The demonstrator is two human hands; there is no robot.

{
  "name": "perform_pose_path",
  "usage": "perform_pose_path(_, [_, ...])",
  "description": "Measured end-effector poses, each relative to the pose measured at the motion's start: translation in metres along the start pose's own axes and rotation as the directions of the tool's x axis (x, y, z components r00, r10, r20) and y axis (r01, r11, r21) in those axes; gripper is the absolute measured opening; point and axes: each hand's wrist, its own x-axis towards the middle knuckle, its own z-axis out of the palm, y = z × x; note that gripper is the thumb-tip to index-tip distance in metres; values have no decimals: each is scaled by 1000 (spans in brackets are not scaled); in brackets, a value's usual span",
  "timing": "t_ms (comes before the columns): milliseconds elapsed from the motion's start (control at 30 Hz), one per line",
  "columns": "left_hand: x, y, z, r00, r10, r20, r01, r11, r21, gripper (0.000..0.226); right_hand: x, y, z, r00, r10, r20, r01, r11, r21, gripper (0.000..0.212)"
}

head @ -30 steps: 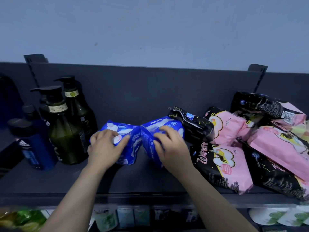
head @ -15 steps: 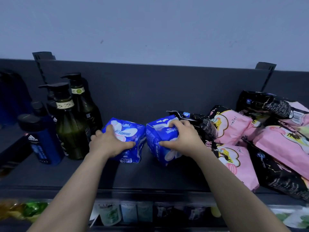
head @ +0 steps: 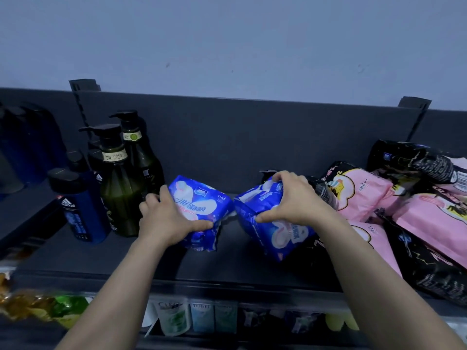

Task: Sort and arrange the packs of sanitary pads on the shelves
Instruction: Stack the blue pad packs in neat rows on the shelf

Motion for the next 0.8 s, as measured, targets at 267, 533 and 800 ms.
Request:
perform_pose_path(267, [13, -15, 1, 978, -79, 191, 122, 966, -226, 109, 0, 23, -21, 965, -34, 261, -10, 986, 167, 69])
perform_pose_path(533, [20, -32, 9, 951, -41, 306, 223, 776, -589, 95, -7, 15, -7, 987, 44, 152, -61, 993, 105, 113])
perform_pose_path(800, [-5, -15, 6, 975, -102, -197, -70, 705, -706, 83, -13, -1, 8, 988, 42, 146, -60, 992, 115, 92])
